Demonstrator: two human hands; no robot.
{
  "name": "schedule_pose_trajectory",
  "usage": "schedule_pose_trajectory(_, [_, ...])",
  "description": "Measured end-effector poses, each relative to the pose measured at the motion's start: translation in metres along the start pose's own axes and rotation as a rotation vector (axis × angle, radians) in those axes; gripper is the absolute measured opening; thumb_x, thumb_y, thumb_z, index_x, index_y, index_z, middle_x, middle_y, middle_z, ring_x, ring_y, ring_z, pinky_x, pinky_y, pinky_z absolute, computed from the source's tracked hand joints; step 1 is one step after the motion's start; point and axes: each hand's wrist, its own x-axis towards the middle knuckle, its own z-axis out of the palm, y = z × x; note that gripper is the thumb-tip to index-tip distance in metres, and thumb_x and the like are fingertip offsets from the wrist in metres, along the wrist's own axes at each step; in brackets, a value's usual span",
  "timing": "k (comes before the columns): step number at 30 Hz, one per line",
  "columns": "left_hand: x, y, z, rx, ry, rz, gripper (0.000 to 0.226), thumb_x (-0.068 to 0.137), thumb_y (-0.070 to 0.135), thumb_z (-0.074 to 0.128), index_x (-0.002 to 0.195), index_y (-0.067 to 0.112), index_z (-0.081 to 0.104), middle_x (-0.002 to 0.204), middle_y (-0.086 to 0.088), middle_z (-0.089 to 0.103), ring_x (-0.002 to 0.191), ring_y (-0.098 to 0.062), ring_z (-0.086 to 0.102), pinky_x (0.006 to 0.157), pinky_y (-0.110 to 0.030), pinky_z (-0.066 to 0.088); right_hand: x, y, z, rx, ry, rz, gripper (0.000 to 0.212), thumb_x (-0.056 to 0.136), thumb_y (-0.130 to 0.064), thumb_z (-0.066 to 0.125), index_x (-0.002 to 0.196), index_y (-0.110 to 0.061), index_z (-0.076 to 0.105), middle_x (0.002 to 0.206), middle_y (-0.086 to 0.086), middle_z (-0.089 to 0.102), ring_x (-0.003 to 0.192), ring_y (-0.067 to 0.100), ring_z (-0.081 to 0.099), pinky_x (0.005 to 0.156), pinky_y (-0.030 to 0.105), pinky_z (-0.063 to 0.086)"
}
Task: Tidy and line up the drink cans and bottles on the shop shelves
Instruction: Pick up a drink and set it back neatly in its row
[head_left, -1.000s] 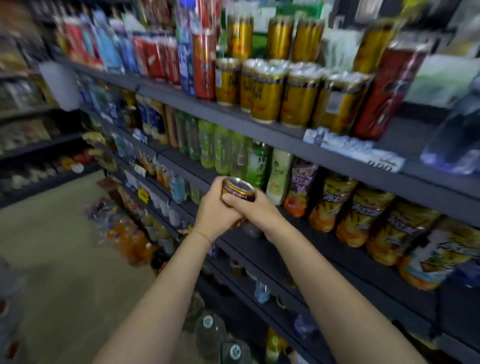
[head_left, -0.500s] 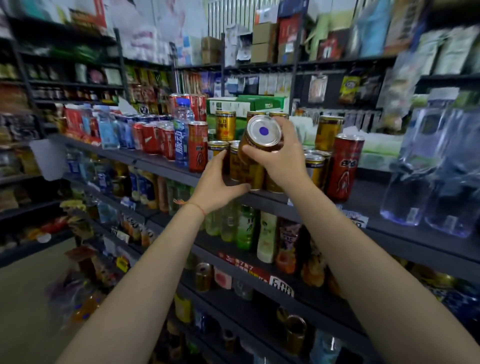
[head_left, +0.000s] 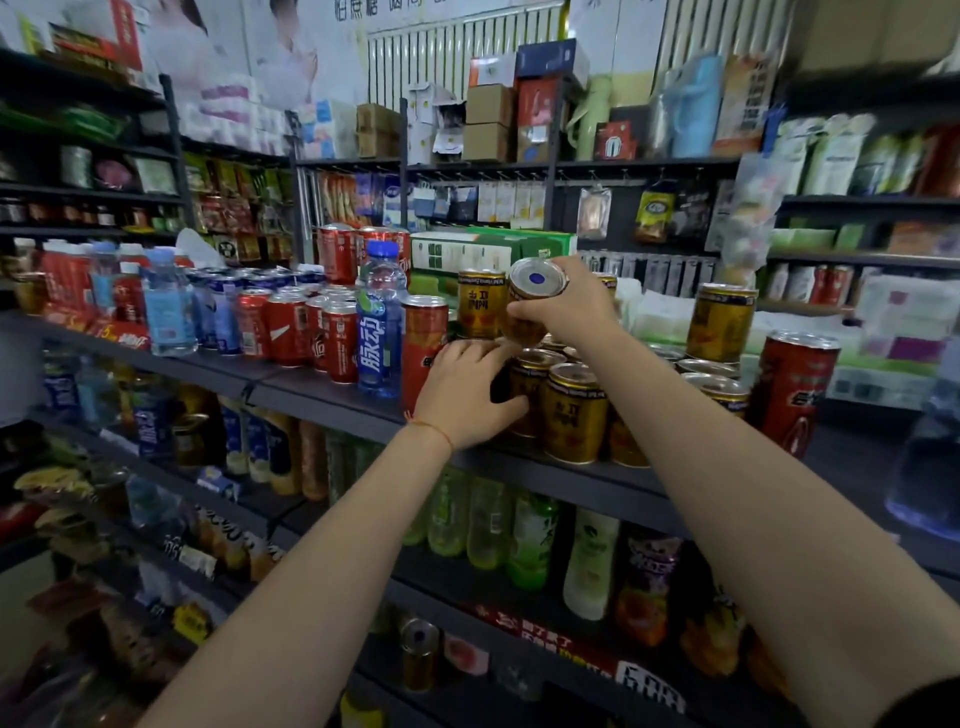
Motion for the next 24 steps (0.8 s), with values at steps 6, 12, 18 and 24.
schedule_pose_trajectory(6, [-0.005, -0.004, 0.016, -0.056, 0.197, 0.030, 0.066, 0.077, 0.056, 0.044, 0.134, 0.025, 0.056, 0.132, -0.001, 0.058, 0.126, -0.025, 0.044, 0.112, -0.044, 0.032, 0.025, 0.001, 0.016, -0.067, -0.050, 0.049, 0.073, 0.076, -0.041, 0.082, 0.134, -0.016, 0.046, 0.111, -0.002, 0.055, 0.101, 0.018, 0.056, 0.079, 0.031, 0.051])
schedule_pose_trajectory(12, [-0.005, -0.002, 0.022, -0.056, 0.239, 0.011, 0.062, 0.077, 0.053, 0.046, 0.129, 0.022, 0.061, 0.126, -0.002, 0.060, 0.123, -0.027, 0.047, 0.111, -0.046, 0.033, 0.028, -0.004, 0.020, -0.148, -0.081, 0.100, 0.077, 0.072, -0.052, 0.073, 0.133, -0.012, 0.050, 0.111, 0.002, 0.066, 0.093, 0.020, 0.064, 0.071, 0.032, 0.055])
schedule_pose_trajectory(18, [-0.005, 0.000, 0.024, -0.018, 0.236, -0.015, 0.064, 0.078, 0.054, 0.043, 0.129, 0.021, 0.060, 0.127, -0.002, 0.060, 0.125, -0.027, 0.046, 0.111, -0.047, 0.034, 0.027, -0.003, 0.021, -0.233, -0.088, 0.131, 0.087, 0.087, -0.051, 0.069, 0.151, -0.008, 0.029, 0.145, 0.010, 0.049, 0.129, 0.027, 0.049, 0.086, 0.030, 0.042])
schedule_pose_trajectory(24, [-0.006, 0.002, 0.019, -0.026, 0.161, -0.034, 0.066, 0.081, 0.057, 0.043, 0.139, 0.026, 0.051, 0.143, -0.001, 0.051, 0.137, -0.025, 0.036, 0.119, -0.045, 0.022, 0.004, -0.012, 0.017, -0.245, -0.143, 0.160, 0.081, 0.094, -0.042, 0.062, 0.151, -0.004, 0.020, 0.144, 0.015, 0.048, 0.127, 0.031, 0.051, 0.085, 0.033, 0.047])
